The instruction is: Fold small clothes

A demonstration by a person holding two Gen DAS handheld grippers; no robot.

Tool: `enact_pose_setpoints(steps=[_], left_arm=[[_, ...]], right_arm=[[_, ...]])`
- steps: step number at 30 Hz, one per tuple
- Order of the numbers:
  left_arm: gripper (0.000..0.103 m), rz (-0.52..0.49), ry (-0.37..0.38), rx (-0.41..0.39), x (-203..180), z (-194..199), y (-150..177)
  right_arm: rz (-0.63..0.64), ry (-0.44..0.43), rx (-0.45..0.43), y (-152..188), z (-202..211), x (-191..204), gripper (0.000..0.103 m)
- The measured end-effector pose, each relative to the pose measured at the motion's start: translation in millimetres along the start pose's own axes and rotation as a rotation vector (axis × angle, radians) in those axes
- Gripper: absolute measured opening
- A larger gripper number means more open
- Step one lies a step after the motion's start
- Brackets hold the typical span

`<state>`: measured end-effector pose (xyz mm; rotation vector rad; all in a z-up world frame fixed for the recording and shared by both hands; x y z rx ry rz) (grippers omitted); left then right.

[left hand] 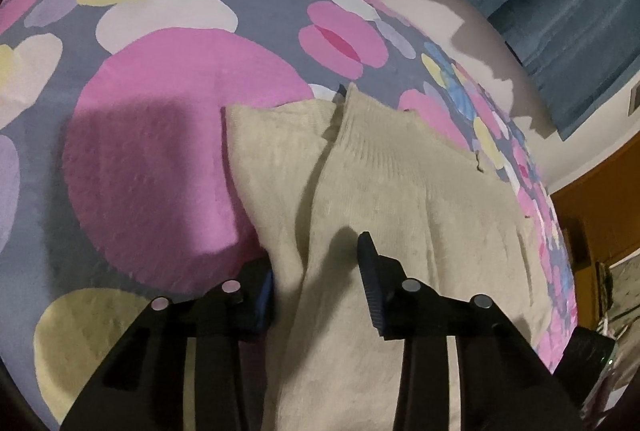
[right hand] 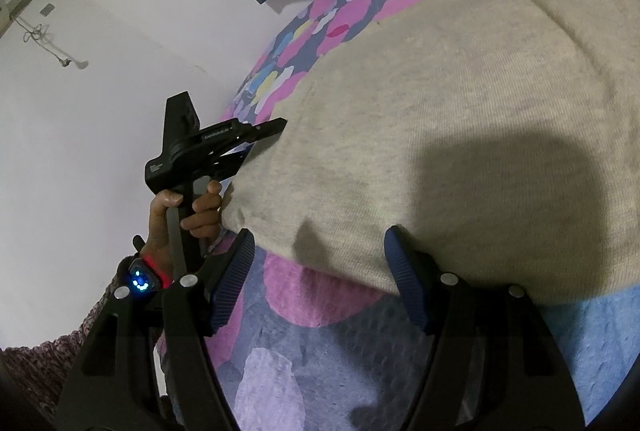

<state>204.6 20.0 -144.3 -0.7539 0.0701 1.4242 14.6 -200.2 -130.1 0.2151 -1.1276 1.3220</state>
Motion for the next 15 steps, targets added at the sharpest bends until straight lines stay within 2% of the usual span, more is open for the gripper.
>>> enact_pose_setpoints(steps=[3,4,5,7,15], left_arm=[[0.037,-0.009,-0.011,-0.006,-3,-2,-1],[0.034,-0.012,-0.016,-0.008,-4,-3,-2],[0.03,-0.019,-0.022,-0.012,-5,-4,-1],[0.015,-0.02,-0.012,-0.006,-6,-5,-2],[0.012,-0.035,-0.021,-0.015,-21,1,-4]], right_arm=[[0.0,-0.003,-0.003,3,2,1,0.067],[-0.001,-0.005,-0.004,4,3,2,0.067],[-0.002,-0.007,-0.004,5,4,2,0.067],[-0.002,-0.012,-0.005,7,4,4,0.067],[-0.007,-0.019,-0.009,6,5,6,0.068]])
Point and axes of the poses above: each gripper's, at about its wrist camera, not at the fingertips, and z roughly against the way its jaws point, x to its left, y to its underside, the point moved 6 cm from there along -z, roughly the way its jaws point, and after that the axes turned 1 degree about x, right-handed, at the moved point
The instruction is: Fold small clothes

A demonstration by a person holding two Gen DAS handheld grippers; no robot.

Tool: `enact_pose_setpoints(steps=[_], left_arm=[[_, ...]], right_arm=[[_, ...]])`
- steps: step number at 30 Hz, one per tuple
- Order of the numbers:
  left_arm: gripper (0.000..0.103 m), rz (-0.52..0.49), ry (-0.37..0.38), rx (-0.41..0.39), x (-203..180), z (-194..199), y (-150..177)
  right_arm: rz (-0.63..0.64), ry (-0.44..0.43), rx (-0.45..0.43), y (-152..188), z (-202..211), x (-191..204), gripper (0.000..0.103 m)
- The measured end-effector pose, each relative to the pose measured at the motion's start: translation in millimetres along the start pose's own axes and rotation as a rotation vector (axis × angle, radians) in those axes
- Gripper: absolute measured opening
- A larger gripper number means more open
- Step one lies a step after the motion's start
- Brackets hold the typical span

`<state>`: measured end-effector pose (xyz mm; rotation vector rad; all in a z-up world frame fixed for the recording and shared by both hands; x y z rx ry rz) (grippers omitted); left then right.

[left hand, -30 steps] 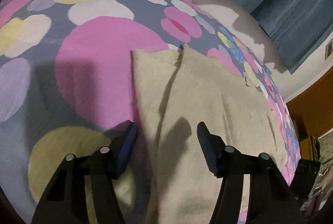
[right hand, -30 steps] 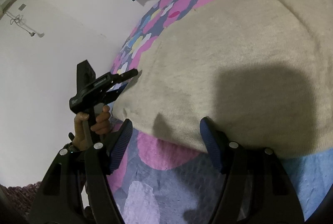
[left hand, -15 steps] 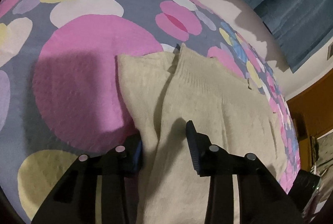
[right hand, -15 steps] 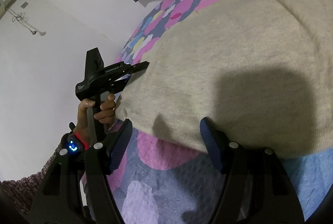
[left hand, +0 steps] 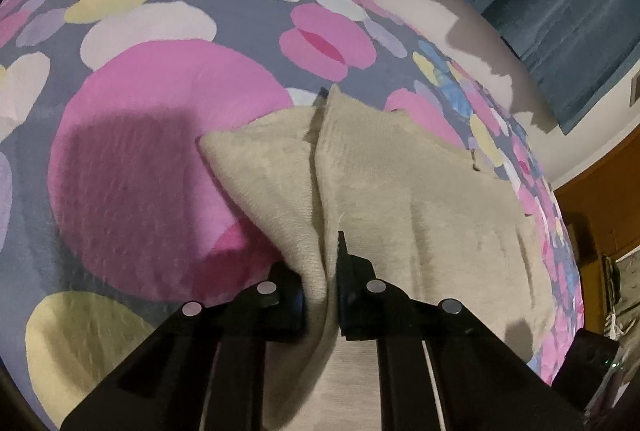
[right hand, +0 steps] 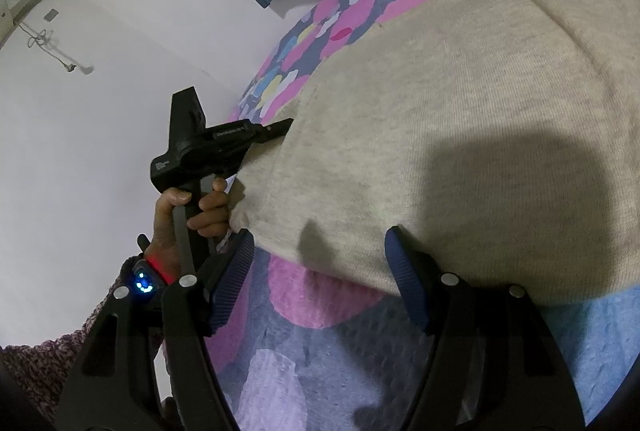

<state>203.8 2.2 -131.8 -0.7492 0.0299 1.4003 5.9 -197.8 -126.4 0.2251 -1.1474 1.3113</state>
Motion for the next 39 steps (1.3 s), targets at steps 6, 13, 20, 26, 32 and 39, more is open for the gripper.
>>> enact_pose_setpoints(steps=[6,13,20,26,32,39], left_arm=[[0.011,-0.046,0.026,-0.029,-38,18,-9],[0.011,-0.145,0.087,-0.037,-111,24,-17],[0.011,-0.194,0.082,0.001,-160,-11,-2],[0.011,-0.197,0.051,0.056,-178,-52,18],[0.012,-0.22,-0.002,0.06,-189,-65,27],[0.02,-0.205,0.012,0.072,-197,-66,29]], right_arm=[[-0.004,-0.006,-0.009,1,1,1,0.068],[-0.042,-0.027,-0.008,-2,5,0,0.068],[-0.04,-0.01,0.014,-2,21,-6,0.068],[-0.048,-0.024,0.005,0,34,-13,0.068],[-0.054,-0.06,0.011,0,36,-14,0.068],[-0.073,-0.095,0.018,6,48,-17,0.068]])
Point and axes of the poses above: each gripper's, at about its wrist camera, not at the fingertips, and z roughly against the way its jaws point, x to its left, y to its underside, the point moved 6 cm from there along -z, roughly the way its jaws point, and after that the axes turned 1 degree about x, right-handed, at the moved point
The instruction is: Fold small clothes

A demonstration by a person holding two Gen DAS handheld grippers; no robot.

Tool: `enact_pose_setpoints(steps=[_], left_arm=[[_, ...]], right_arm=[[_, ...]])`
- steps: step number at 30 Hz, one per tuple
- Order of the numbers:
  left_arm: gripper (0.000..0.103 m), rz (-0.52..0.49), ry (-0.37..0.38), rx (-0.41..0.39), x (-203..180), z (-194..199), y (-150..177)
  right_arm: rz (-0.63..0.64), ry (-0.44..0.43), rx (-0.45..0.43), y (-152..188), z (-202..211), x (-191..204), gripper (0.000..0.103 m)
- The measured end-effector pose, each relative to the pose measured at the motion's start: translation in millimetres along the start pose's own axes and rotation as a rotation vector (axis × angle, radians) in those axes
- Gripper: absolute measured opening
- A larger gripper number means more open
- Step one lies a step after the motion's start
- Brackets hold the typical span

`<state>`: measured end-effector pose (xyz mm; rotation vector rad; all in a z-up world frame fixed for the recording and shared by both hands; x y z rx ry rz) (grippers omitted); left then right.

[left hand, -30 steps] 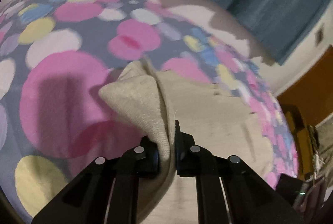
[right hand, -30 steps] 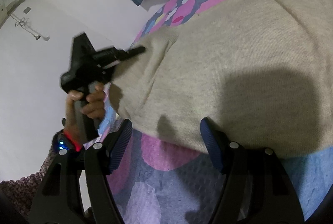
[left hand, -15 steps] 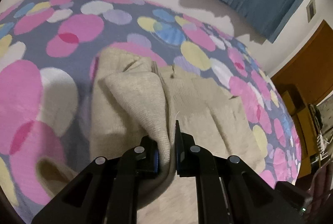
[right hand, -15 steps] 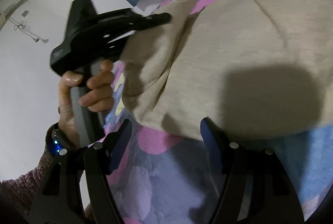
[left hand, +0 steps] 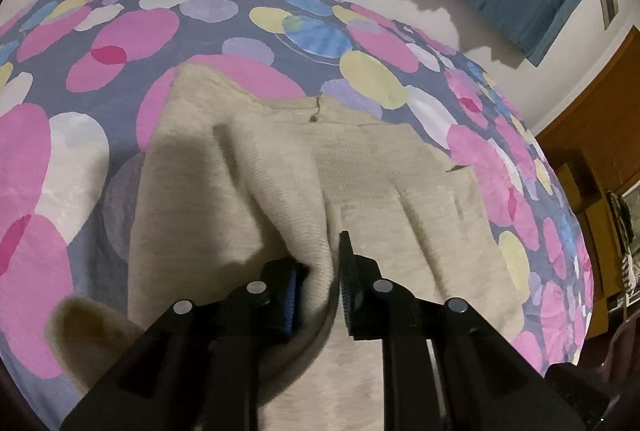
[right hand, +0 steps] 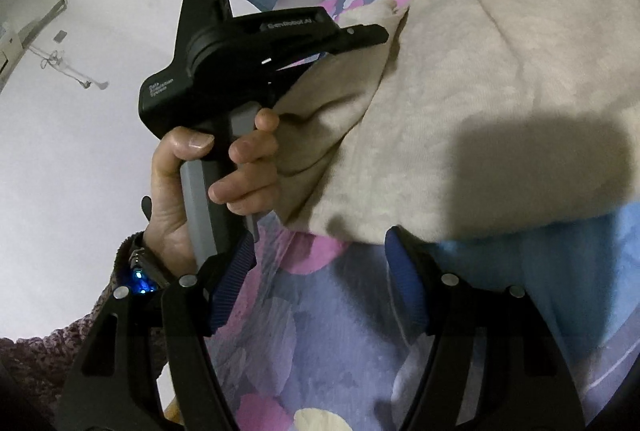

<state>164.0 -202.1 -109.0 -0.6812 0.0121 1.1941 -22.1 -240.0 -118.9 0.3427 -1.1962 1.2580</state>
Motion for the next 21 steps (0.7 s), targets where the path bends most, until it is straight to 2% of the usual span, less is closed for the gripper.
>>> enact_pose_setpoints(steps=[6,9,15,21], left_arm=[[0.029,-0.003,0.018,0.004,-15,5,1],[0.032,0.001,0.057,0.014,-26,10,2],[0.032,-0.025,0.099,-0.003,-47,30,2],[0.033,-0.025,0.113,-0.051,-47,65,2]], right_arm=[[-0.018,-0.019,-0.006,6,11,-4,0.068],[-0.011,-0.011,-0.003,5,11,-2,0.068],[-0.015,-0.014,-0.004,3,9,-2,0.068],[-0.023,-0.019,-0.007,2,11,-5,0.068]])
Point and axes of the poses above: each gripper's, at about its wrist camera, not at the fingertips, and z roughly against the way its jaws point, x to its left, y to its underside, the point moved 6 cm from there along -z, roughly the way its jaws point, and after that the axes turned 1 degree about x, right-handed, at the moved point
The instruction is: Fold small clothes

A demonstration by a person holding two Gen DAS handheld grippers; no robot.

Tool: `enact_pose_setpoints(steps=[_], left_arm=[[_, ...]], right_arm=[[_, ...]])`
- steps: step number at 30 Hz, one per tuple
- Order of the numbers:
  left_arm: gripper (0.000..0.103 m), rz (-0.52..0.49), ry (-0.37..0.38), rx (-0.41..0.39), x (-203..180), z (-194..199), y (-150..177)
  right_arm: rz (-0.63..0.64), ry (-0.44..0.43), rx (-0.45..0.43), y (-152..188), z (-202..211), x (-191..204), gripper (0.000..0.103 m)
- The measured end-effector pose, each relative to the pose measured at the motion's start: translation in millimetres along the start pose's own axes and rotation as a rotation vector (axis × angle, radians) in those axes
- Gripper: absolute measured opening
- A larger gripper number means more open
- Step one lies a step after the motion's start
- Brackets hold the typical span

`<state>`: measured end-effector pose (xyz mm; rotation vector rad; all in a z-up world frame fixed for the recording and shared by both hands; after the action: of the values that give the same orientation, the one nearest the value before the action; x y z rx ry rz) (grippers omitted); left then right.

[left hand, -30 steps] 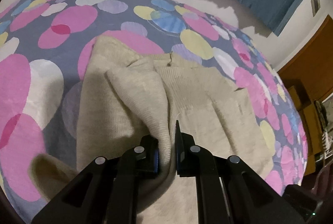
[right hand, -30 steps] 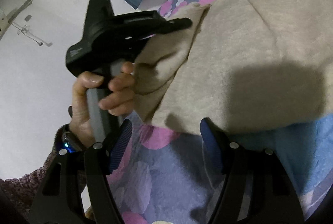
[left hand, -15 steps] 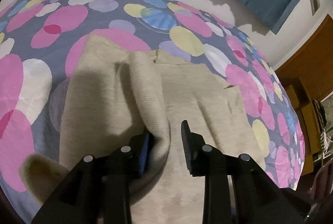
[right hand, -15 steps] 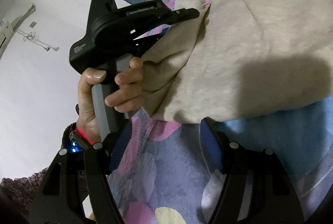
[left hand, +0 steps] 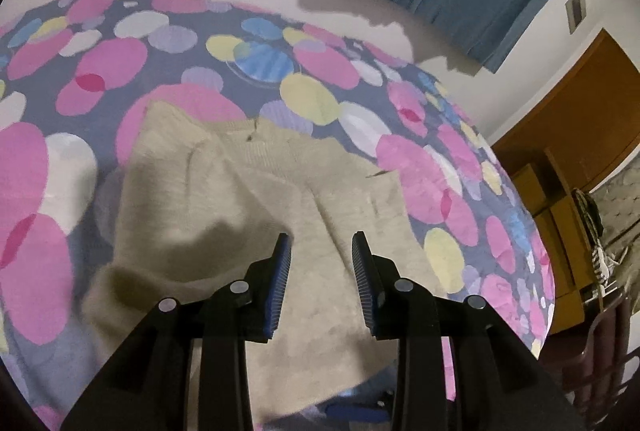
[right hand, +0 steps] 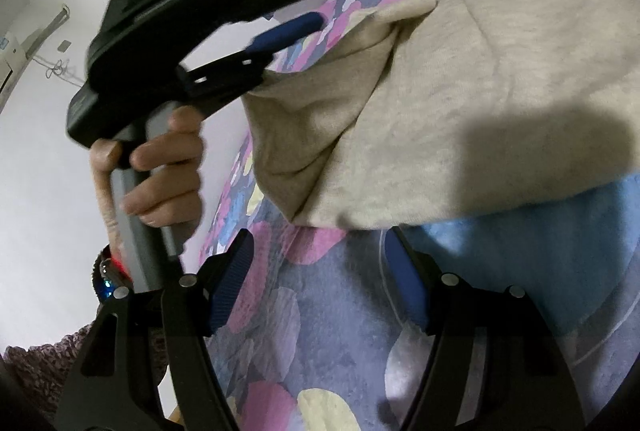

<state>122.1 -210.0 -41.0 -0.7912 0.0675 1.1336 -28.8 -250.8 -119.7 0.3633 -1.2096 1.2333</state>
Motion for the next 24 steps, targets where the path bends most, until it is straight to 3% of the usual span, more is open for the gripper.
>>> enact_pose_setpoints(steps=[4,10,15,17,24], left_arm=[[0.047,-0.011,0.006,-0.055,4,32,3],[0.055,-0.06,-0.039,-0.1,31,58,32],[0.055,-0.073,-0.101,-0.082,57,47,54],[0.055,-0.057,-0.128,-0.112,65,51,53],[0.061,-0.063,-0.125,-0.183,76,67,50]], right_arm=[[-0.008,-0.004,-0.002,1,5,-2,0.068],[-0.013,-0.002,-0.004,1,5,-4,0.068],[-0.003,0.009,-0.002,2,5,-1,0.068],[-0.003,0.011,-0.005,2,6,0,0.068],[0.0,0.012,-0.006,4,5,0,0.068]])
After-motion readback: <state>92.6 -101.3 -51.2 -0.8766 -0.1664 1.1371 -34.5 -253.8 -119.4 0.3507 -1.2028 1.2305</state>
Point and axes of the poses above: each gripper's, at about its wrist camera, not at the fingertips, and z roughly against the way its jaws point, x to its left, y to its underside, the point moved 6 cm from there along -z, roughly the way its jaws point, and after that the axes turned 1 degree about x, right-handed, at the moved point
